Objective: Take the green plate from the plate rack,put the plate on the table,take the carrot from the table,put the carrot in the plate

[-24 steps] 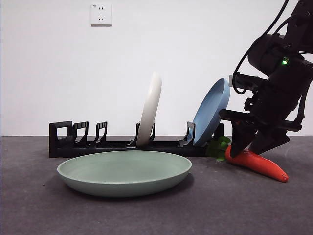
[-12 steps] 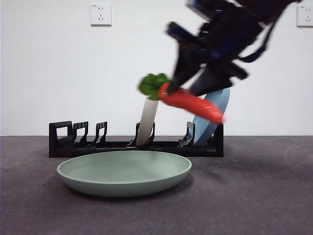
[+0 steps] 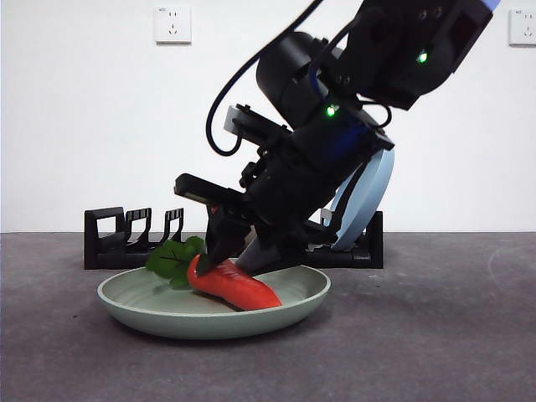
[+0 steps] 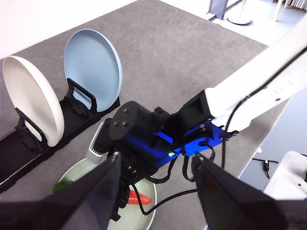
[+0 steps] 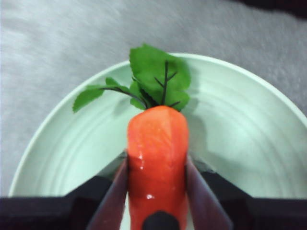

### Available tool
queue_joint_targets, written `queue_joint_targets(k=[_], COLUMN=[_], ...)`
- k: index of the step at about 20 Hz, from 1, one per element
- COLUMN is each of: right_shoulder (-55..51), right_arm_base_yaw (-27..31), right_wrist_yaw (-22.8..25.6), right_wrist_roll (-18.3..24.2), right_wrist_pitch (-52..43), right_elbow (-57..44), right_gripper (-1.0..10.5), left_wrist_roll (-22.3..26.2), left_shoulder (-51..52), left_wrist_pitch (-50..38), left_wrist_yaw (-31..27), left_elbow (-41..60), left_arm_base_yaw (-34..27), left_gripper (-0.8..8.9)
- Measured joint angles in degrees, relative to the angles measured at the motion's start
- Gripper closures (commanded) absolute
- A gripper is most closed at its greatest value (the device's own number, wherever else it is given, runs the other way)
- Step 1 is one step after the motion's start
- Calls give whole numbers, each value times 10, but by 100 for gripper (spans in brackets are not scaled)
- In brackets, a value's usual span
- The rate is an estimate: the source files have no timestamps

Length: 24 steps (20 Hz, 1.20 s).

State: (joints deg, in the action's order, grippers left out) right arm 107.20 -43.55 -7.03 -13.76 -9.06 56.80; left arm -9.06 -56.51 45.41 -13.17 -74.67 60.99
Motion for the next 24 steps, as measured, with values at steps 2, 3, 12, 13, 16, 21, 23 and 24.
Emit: queue_joint_targets(k=[2, 3, 12, 13, 16, 21, 23, 24], right_shoulder=[1, 1, -70, -103, -216, -407, -473, -503], right_arm_base_yaw=[-2, -3, -3, -3, -3, -3, -3, -3], right_wrist_yaw=[0, 0, 0, 0, -3, -4, -4, -4], right_wrist_roll=[0, 0, 0, 2, 21, 39, 40, 40], right_wrist_pitch=[1, 1, 62, 89, 226, 480, 558, 592], right_elbow=[2, 2, 15, 16, 19, 19, 19, 19], right_gripper=[923, 852, 501, 501, 507, 510, 510, 510], left_wrist_roll=[0, 0, 0, 0, 5, 10, 11, 11], left_shoulder=[0, 0, 0, 0, 0, 0, 0, 0], left_wrist_pitch=[0, 0, 11, 18, 50, 106, 133, 150], left_wrist_yaw=[0, 0, 0, 0, 0, 1, 2, 3], left_elbow=[0, 0, 0, 0, 0, 0, 0, 0], left_arm_base_yaw=[0, 0, 0, 0, 0, 0, 0, 0], left_gripper=[562, 562, 562, 562, 562, 562, 563, 563])
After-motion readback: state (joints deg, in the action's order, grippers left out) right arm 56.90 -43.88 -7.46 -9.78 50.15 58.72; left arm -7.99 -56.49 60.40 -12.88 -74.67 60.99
